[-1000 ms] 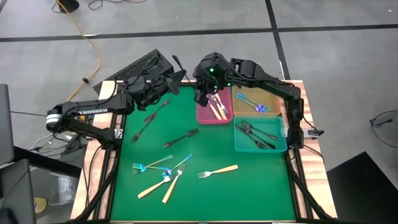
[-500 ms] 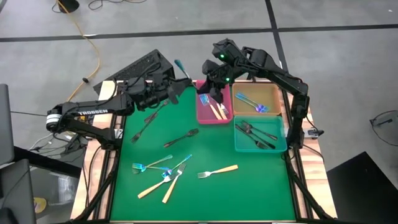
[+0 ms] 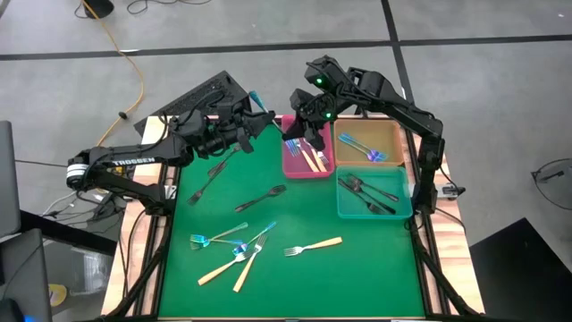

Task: Sort silverware by color (type)
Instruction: Put the blue fork into the orange bin

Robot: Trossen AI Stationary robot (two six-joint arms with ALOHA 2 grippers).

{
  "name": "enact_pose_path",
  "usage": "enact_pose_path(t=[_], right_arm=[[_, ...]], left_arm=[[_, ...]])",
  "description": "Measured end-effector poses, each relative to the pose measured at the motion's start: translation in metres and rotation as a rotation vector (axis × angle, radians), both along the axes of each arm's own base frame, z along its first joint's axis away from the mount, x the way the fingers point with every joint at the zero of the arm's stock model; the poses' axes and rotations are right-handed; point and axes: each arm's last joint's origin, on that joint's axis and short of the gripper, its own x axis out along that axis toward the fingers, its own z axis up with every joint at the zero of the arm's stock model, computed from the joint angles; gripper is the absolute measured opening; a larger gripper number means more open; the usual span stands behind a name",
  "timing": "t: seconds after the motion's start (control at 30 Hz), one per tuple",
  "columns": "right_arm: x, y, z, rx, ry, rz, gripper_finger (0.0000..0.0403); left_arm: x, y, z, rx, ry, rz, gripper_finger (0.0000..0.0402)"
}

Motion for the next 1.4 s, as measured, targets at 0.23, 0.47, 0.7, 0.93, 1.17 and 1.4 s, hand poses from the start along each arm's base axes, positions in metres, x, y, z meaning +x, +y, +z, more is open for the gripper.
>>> enact_pose_path(t=[0.23, 0.47, 0.7, 0.93, 1.17, 1.4], right_arm=[[-0.001, 0.000, -0.001, -0.005, 0.011, -0.009, 0.0022], [-0.001, -0.004, -0.004, -0.073, 0.073, -0.165, 0.0076], [0.003, 0.000, -0.004, -0.265, 0.096, -0.297, 0.0087], [0.014, 0.018, 0.004, -0.552, 0.050, -0.363, 0.0089], [0.017, 0.028, 0.008, -0.613, 0.009, -0.346, 0.0091], [0.025, 0.025, 0.001, -0.596, 0.020, -0.362, 0.0149]], left_arm=[[0.000, 0.000, -0.001, -0.004, 0.005, 0.012, 0.0002], [0.000, 0.003, -0.004, -0.033, 0.028, 0.111, 0.0000], [-0.002, 0.006, -0.004, -0.080, 0.015, 0.193, 0.0000], [-0.003, 0.008, -0.007, -0.114, 0.024, 0.254, 0.0000], [-0.003, 0.008, -0.006, -0.117, 0.017, 0.262, 0.0000], [-0.003, 0.008, -0.006, -0.119, 0.017, 0.266, 0.0000]])
